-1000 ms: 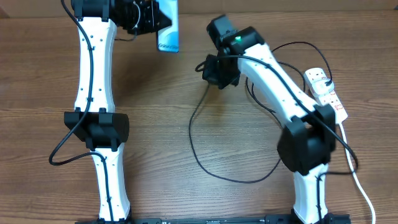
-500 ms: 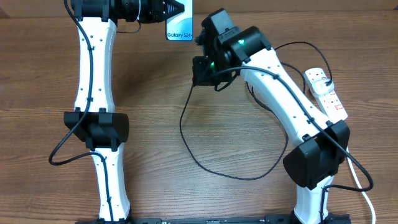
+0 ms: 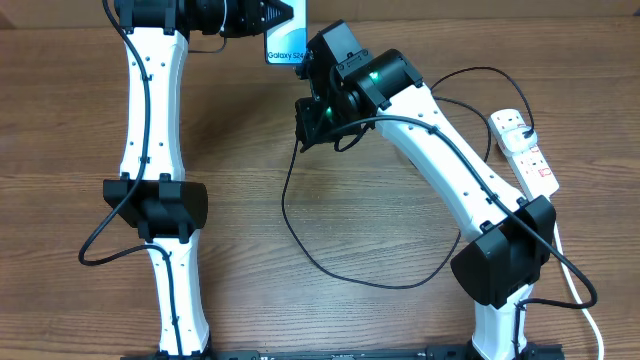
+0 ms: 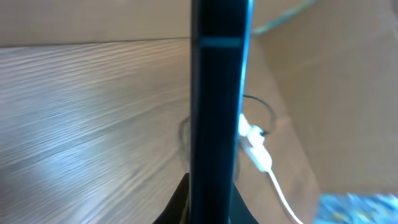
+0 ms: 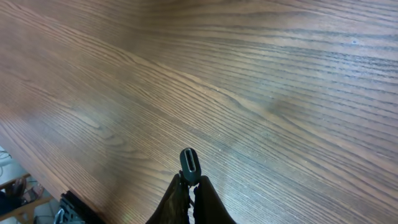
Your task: Plug charger to phone and switch on socket
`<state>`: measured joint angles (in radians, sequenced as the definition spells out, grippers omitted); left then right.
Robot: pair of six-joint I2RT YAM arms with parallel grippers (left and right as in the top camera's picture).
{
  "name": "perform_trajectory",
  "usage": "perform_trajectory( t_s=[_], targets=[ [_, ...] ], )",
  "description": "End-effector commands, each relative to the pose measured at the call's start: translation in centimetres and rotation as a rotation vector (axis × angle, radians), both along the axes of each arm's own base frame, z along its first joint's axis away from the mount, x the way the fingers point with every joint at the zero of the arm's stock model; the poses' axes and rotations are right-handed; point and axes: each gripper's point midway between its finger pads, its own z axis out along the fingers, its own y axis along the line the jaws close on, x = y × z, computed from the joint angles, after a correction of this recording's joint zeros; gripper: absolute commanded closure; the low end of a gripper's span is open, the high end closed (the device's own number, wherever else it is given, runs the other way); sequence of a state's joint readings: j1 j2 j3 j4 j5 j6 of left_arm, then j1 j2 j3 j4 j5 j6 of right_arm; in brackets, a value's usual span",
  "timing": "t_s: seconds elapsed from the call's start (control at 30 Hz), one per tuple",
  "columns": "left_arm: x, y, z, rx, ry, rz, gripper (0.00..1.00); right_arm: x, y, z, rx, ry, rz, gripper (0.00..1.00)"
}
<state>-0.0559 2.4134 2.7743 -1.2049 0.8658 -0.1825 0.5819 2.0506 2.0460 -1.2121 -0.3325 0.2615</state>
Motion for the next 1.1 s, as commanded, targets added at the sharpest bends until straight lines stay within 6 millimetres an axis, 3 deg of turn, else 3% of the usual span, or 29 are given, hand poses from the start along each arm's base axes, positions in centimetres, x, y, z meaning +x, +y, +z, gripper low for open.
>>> perform_trajectory(
  t_s=[0.0,0.23,0.4,0.53,0.6,0.73,0.83,0.93,1.07],
  targets=[
    [1.2,3.5,0.8,0.09,0.01,0.194,0.96,-2.2,1.1,-1.0,-0.015,0.013,0.053,0.96],
    [1.2,5.6,-0.1,0.12,0.053,0.251,0.96,-6.5,2.4,-6.9,-0.074,0.111,0.133,0.96],
    [1.2,6.5,-0.2,0.123,0.067,0.267,0.96,-11.1,1.5,-10.8,-0.126,0.259,0.18,0.96],
    [1.2,6.7,-0.3,0.123,0.07,0.27,0.96,-13.3,0.1,-13.3,-0.185,0.331,0.188,0.96],
    [1.2,6.7,-0.3,0.123,0.069,0.27,0.96,-13.4,-0.1,-13.5,-0.188,0.335,0.185,0.82],
    [1.2,6.7,-0.3,0.123,0.07,0.27,0.96,-11.5,0.5,-13.1,-0.174,0.31,0.071,0.37],
    [1.1,6.7,-0.3,0.123,0.074,0.27,0.96,-9.7,0.3,-12.8,-0.206,0.251,-0.009,0.21],
    [1.0,6.7,-0.4,0.124,0.078,0.27,0.96,-9.3,-0.1,-12.3,-0.235,0.23,-0.02,0.18],
    [1.0,6.6,-0.5,0.124,0.083,0.269,0.96,-12.3,-1.7,-12.5,-0.331,0.311,0.043,0.31]
  ],
)
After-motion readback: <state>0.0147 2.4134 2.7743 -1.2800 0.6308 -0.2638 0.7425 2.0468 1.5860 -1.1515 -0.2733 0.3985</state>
